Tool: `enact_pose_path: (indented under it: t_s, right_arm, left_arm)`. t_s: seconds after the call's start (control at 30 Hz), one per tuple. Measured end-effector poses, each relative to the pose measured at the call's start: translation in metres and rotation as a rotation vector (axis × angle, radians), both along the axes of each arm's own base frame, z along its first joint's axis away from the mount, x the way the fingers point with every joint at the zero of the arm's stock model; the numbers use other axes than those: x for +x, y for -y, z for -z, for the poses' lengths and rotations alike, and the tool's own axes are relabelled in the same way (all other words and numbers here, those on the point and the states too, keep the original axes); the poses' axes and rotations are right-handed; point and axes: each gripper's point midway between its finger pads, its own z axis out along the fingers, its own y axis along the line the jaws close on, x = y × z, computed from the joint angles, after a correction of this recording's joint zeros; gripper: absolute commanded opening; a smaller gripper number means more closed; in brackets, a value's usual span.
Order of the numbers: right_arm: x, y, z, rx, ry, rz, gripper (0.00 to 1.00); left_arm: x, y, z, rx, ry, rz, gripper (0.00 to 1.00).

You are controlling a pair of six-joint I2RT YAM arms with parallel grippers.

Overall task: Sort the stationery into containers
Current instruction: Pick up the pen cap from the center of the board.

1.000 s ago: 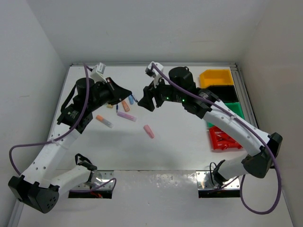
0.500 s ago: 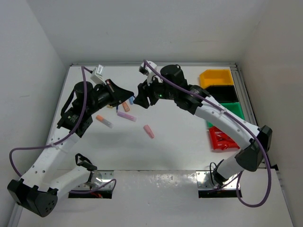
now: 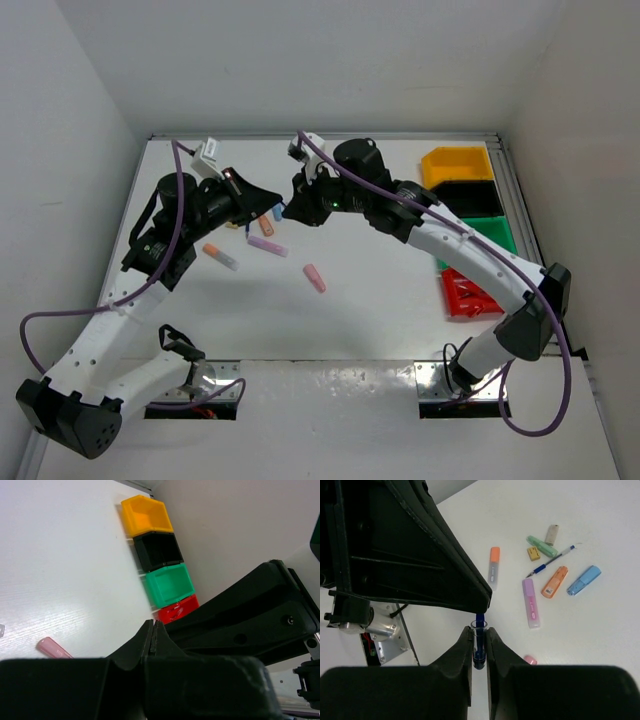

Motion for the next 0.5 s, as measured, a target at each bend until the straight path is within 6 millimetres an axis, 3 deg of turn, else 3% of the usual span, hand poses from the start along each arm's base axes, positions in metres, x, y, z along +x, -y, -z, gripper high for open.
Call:
enact_pose_path:
  t_s: [0.13,0.2,0.3,0.5]
  right_arm:
    - [0.000,0.000,0.000,0.000,0.001,-0.001,0.00]
    - [0.001,0.001,0.000,-0.002,0.003,-0.001,0.00]
    - [0.003,0.008,0.005,-0.011,0.002,0.005,0.00]
    - [0.006,0.046,0.024,-0.049,-0.020,0.063,0.00]
  left_arm:
    - [0.000,0.000,0.000,0.007,0.010,0.008,0.59]
    - [0.001,-0.002,0.000,0.017,0.020,0.010,0.70]
    - [0.008,-0.015,0.002,0.097,0.046,-0.022,0.71]
    - [0.049,-0.053,-0.013,0.402,0.162,-0.139,0.50]
